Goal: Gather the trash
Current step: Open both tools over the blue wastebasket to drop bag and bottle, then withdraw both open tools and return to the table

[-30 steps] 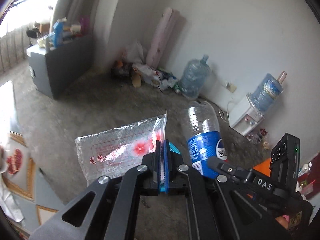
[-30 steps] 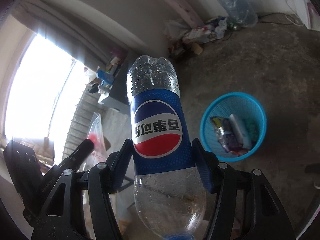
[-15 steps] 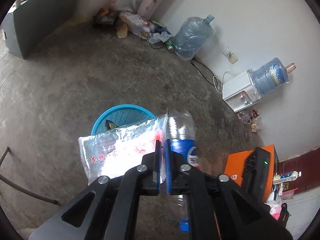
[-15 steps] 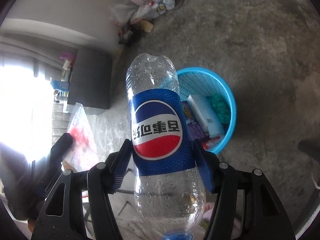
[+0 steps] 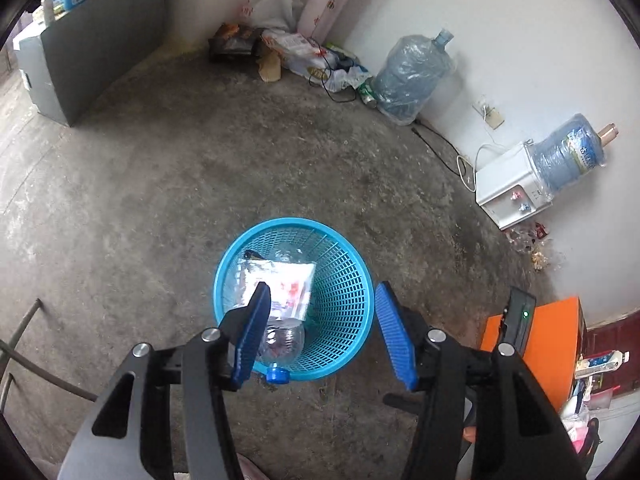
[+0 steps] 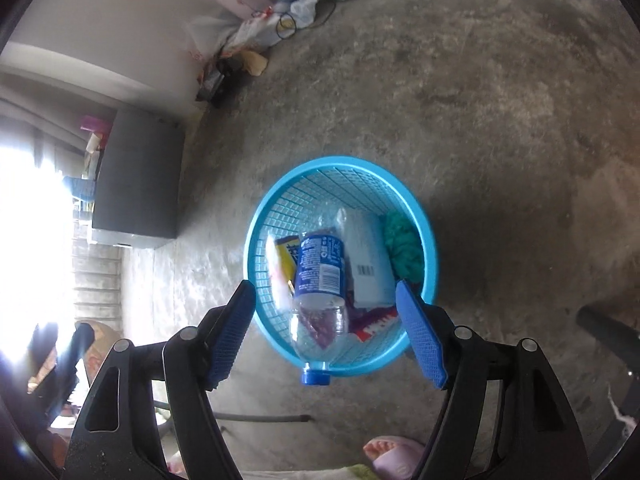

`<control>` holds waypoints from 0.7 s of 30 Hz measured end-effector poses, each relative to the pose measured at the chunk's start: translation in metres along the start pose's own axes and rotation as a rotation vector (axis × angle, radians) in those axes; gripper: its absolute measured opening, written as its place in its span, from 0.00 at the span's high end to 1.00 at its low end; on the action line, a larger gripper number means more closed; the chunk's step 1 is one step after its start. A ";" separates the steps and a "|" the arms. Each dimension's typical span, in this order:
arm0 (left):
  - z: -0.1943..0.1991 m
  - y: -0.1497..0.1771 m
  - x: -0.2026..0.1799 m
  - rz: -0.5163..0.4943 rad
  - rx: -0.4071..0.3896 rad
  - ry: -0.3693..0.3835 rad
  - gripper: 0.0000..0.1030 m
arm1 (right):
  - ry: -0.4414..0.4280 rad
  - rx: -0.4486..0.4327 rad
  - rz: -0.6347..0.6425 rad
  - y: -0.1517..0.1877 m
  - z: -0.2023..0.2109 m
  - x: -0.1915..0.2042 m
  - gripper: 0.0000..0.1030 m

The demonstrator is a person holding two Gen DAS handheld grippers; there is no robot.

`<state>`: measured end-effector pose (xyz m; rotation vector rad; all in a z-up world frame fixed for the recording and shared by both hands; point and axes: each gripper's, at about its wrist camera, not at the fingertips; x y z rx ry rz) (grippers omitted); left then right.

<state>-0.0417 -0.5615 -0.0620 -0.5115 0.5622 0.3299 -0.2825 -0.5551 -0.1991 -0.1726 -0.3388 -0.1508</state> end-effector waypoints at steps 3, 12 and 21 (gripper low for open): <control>0.020 0.006 -0.010 -0.025 -0.024 -0.015 0.49 | -0.007 -0.033 0.012 0.003 0.010 0.004 0.33; 0.114 0.036 -0.049 -0.133 -0.150 -0.039 0.36 | -0.051 -0.180 0.139 0.043 0.077 0.044 0.30; 0.229 0.098 -0.047 -0.168 -0.281 -0.123 0.25 | -0.143 -0.278 0.352 0.093 0.150 0.087 0.23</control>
Point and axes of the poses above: each gripper's, at about its wrist camera, not at the fingertips, and z roughly against the way its jaws point, x to its left, y to its underside, and after that the axes turned 15 degrees about y, right-handed
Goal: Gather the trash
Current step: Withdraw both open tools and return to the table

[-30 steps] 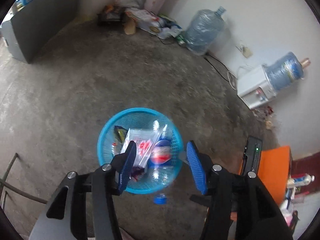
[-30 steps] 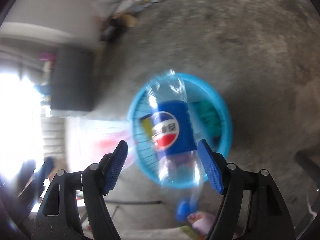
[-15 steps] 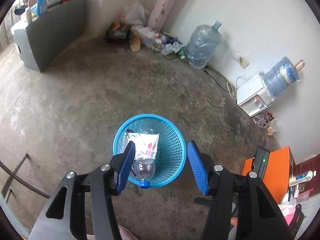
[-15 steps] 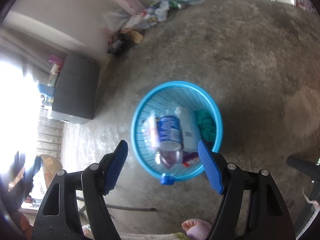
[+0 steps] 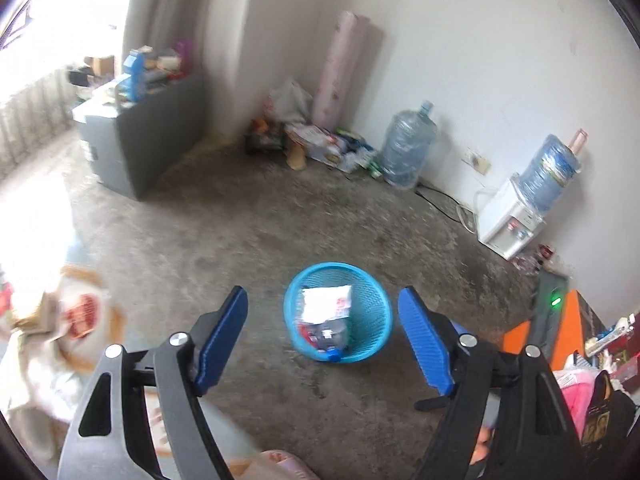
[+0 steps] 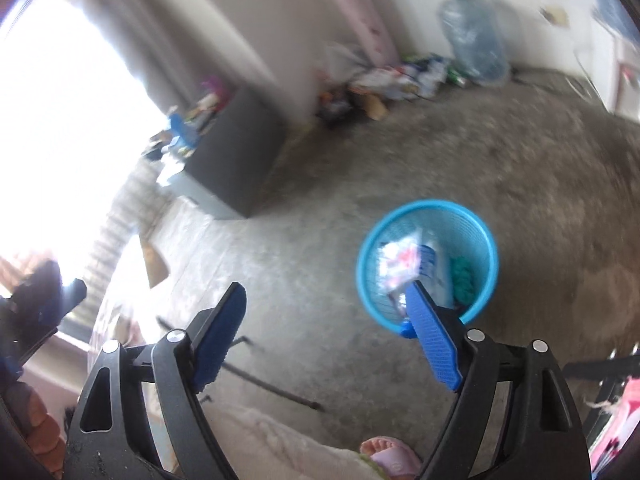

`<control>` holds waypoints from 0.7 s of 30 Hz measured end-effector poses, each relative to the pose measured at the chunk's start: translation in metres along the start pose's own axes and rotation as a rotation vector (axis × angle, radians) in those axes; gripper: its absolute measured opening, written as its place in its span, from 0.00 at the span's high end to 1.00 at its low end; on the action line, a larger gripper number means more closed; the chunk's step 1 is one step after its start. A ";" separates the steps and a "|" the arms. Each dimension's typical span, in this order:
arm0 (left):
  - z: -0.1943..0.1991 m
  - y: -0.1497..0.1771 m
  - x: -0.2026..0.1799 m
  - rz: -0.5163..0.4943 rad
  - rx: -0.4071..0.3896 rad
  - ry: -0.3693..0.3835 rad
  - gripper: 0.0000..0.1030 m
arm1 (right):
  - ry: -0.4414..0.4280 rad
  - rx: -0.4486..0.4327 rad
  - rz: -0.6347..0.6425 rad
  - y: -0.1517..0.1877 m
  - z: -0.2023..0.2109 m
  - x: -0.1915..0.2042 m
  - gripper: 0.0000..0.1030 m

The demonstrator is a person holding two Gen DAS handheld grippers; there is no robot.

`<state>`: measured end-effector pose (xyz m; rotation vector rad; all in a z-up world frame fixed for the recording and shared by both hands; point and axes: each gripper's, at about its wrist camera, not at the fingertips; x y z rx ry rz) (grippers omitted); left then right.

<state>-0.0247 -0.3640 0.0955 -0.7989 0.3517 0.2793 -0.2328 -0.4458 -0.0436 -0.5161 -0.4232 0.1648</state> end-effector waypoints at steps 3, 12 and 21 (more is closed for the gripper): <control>0.039 0.018 0.014 0.010 -0.049 -0.054 0.24 | -0.059 -0.011 0.062 0.006 0.016 0.023 0.22; 0.144 0.080 0.072 0.129 -0.156 -0.217 0.23 | -0.176 -0.001 0.221 0.023 0.027 0.082 0.22; 0.223 0.126 0.118 0.241 -0.260 -0.333 0.23 | -0.220 0.013 0.360 0.052 0.041 0.137 0.22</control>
Point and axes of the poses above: each gripper's, at about its wrist camera, not at the fingertips, and z roughly against the way its jaws point, x to its left, y to its underside, and after that the axes turned 15 degrees about y, right-handed
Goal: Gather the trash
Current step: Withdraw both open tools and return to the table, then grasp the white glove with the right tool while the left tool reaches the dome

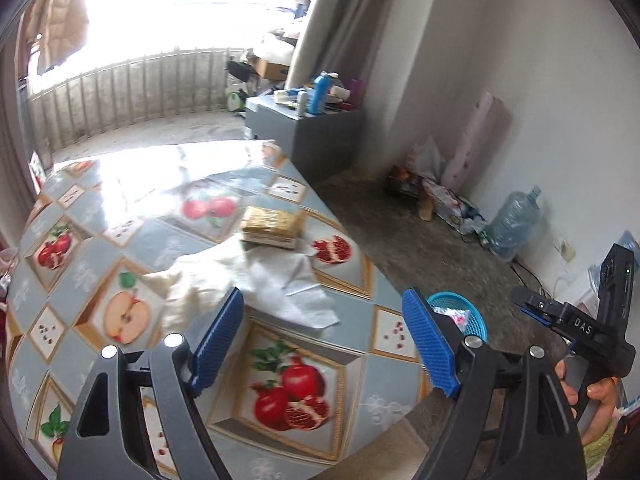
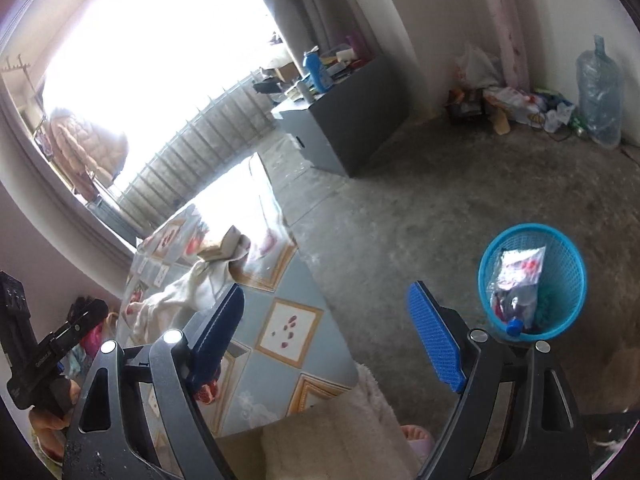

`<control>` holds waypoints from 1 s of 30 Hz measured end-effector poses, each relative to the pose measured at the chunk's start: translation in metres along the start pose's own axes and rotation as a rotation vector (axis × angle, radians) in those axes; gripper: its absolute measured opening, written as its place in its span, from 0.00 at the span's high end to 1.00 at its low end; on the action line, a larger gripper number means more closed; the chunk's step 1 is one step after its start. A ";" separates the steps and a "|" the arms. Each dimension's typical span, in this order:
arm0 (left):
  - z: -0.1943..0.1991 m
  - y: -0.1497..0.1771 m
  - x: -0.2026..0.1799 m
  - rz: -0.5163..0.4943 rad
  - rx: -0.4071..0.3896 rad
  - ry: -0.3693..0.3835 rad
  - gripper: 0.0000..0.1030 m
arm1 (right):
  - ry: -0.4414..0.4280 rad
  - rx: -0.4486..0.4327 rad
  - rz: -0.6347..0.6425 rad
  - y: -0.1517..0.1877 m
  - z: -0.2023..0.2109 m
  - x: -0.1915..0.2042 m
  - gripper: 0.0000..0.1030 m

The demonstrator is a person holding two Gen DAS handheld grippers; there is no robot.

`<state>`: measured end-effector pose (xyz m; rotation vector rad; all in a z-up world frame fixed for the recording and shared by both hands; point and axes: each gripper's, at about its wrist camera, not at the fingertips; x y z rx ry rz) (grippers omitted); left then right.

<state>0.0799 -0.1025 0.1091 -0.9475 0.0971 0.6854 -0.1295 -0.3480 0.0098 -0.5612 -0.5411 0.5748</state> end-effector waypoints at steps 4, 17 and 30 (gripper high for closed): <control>0.020 0.001 0.021 0.018 -0.037 -0.041 0.23 | -0.024 0.011 0.048 0.004 0.000 0.023 0.22; 0.044 0.004 0.058 0.066 -0.099 -0.118 0.23 | -0.084 0.032 0.152 0.006 -0.005 0.072 0.22; 0.045 0.014 0.104 0.176 -0.135 -0.117 0.23 | -0.161 0.127 0.154 0.003 -0.040 0.101 0.22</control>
Point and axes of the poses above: each gripper's, at about its wrist camera, not at the fingertips, and z roughly against the way its jaws point, x to its left, y to its underside, and after that the axes turned 15 degrees about y, right-handed
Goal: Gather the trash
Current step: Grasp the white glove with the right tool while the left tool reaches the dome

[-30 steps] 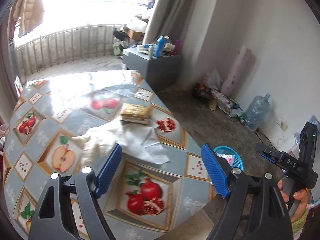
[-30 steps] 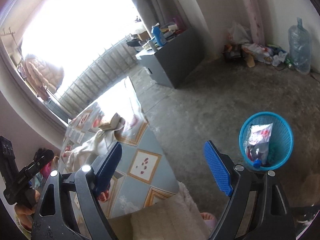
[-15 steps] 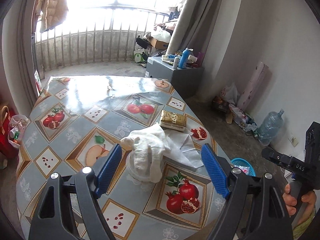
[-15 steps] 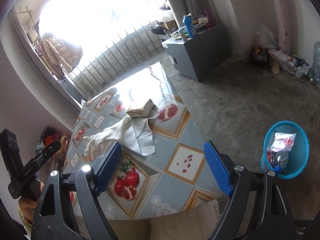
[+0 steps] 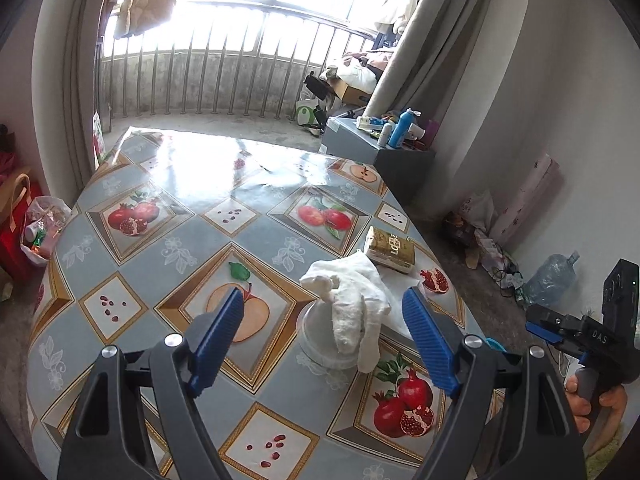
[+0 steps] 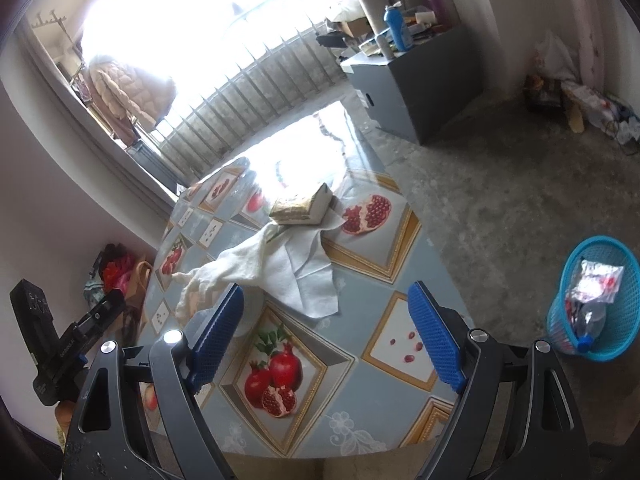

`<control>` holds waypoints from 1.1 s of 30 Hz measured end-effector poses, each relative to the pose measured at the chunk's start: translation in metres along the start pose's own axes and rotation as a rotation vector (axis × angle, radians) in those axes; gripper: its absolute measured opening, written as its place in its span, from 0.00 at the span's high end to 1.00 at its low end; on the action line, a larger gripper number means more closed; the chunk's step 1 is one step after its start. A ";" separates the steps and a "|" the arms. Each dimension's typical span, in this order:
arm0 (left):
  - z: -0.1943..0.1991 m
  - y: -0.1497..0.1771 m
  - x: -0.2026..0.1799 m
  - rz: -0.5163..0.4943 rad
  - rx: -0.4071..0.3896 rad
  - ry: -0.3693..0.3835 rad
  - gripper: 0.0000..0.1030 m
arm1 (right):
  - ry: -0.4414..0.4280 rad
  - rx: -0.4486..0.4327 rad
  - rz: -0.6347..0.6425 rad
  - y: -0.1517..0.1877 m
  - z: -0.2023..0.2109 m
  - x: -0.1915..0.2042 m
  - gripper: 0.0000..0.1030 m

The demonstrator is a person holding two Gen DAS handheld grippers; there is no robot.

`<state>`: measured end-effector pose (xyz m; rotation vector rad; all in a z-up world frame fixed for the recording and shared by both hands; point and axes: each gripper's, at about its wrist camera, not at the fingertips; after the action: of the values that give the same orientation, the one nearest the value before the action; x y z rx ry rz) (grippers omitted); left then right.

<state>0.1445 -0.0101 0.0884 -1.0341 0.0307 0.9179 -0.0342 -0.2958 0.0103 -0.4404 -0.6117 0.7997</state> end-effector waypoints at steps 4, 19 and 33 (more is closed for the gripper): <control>-0.004 -0.001 0.005 0.024 -0.011 0.037 0.23 | -0.066 0.053 0.008 -0.005 -0.017 0.016 0.24; -0.072 -0.006 0.048 0.148 0.060 0.117 0.85 | -0.301 0.271 -0.056 -0.026 -0.095 0.081 0.50; -0.075 0.032 0.019 0.134 0.166 0.247 0.89 | -0.349 0.412 -0.091 -0.001 -0.098 0.063 0.66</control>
<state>0.1634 -0.0478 0.0164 -0.9937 0.3809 0.8881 0.0652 -0.2609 -0.0409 0.1070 -0.7612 0.8964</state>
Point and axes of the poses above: each gripper's, at about its wrist camera, not at the fingertips, and z roughly against the way its jaws point, x to its left, y to its underside, and after that the axes turned 15 degrees about y, right-handed
